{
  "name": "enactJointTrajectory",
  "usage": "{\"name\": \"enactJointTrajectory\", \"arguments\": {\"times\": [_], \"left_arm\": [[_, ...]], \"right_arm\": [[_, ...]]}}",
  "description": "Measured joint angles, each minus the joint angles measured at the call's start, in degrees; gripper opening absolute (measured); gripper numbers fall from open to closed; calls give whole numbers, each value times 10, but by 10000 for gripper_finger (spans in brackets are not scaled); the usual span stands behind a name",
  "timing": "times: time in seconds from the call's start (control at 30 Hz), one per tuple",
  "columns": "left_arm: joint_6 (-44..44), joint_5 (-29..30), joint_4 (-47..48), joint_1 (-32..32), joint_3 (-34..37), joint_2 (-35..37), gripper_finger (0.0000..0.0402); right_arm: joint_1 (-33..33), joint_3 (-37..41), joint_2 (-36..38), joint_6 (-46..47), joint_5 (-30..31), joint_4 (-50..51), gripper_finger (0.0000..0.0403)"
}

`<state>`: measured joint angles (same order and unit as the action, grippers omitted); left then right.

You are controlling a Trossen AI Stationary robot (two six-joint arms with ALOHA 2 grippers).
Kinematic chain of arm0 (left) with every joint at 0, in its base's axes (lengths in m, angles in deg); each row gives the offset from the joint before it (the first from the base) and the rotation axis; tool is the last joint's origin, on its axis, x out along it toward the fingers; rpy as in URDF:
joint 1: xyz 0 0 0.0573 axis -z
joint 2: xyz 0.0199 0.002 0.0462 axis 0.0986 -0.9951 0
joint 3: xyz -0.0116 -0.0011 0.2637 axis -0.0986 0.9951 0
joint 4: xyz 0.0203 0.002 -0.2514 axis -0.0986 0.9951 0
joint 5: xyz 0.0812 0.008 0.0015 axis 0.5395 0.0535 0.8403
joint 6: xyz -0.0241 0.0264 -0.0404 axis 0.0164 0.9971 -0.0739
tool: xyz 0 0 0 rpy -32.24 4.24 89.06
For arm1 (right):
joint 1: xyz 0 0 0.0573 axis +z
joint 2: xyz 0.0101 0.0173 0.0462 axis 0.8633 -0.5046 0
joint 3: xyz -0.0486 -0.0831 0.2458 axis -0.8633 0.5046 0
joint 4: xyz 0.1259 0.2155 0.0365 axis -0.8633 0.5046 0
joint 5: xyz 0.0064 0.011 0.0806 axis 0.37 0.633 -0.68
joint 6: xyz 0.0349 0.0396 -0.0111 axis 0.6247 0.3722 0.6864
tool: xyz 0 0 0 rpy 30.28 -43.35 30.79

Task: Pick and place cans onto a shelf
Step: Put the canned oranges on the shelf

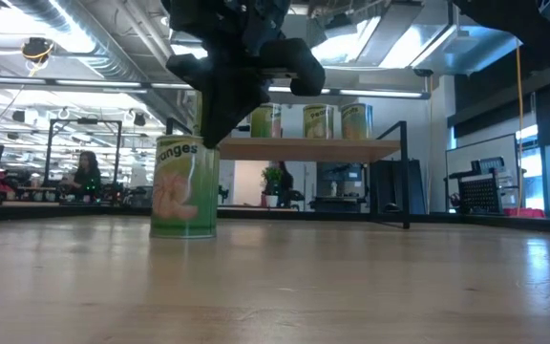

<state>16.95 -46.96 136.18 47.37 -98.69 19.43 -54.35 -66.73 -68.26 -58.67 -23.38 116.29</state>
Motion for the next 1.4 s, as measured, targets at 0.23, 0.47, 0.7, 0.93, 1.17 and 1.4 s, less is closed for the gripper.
{"name": "enactJointTrajectory", "arguments": {"times": [0.23,0.47,0.7,0.93,1.17,1.4], "left_arm": [[5,-4,0,0,0,0,28],[15,-4,0,0,0,0,28],[19,-4,1,0,0,0,28],[20,-4,3,0,0,0,28],[20,-7,5,0,0,0,28],[20,-8,5,0,0,2,28]], "right_arm": [[0,-3,-1,0,1,0,3],[0,-7,0,-1,18,17,2],[-1,-16,16,19,22,85,1],[0,-47,44,37,44,122,0],[3,-49,102,68,89,159,0],[1,-50,156,131,96,185,0]]}}
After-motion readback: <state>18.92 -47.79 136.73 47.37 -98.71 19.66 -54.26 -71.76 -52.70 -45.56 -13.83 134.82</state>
